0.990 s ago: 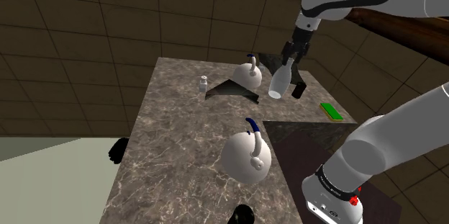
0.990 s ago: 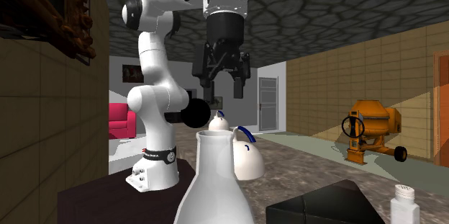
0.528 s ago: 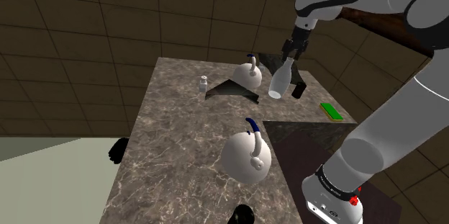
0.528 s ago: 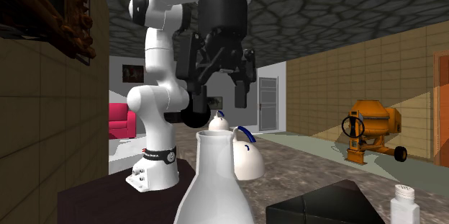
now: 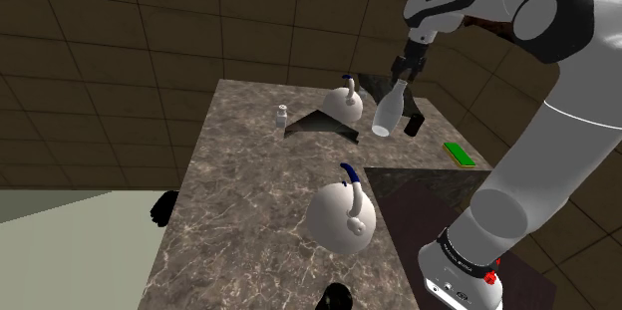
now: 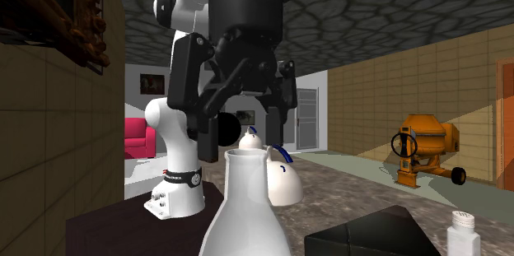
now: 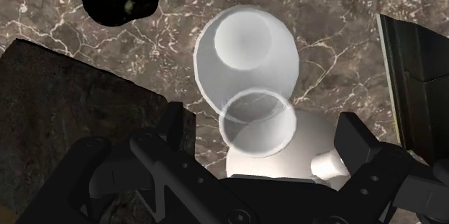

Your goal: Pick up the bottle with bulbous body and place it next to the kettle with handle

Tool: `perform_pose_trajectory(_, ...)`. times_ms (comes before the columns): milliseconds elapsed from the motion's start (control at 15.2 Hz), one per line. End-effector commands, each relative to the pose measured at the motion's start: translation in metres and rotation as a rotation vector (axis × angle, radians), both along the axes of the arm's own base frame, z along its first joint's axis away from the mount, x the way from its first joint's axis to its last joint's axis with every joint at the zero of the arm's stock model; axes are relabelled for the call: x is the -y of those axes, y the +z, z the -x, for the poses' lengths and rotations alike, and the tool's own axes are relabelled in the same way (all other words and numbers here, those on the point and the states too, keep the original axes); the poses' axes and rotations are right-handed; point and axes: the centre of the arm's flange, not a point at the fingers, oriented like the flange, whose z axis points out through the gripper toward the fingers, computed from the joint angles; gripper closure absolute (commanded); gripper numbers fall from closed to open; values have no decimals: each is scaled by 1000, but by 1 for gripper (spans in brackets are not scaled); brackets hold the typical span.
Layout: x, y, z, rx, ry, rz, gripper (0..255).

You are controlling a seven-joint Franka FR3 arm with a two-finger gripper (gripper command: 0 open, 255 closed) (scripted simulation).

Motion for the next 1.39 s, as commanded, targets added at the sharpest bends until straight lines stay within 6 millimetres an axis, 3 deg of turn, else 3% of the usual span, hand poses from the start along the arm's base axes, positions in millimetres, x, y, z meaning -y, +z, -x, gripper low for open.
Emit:
perform_pose_trajectory(0, 1, -11, -1, 1, 0, 1, 0)
perform_pose_trajectory(264, 1, -30, 0, 1, 0, 1, 0)
perform_pose_trajectory(726, 1, -30, 0, 1, 0, 0, 0)
perform_pose_trajectory(792, 1, -30, 0, 1, 0, 0, 255)
perform_pose_trajectory(1320, 1, -30, 0, 1, 0, 0, 255)
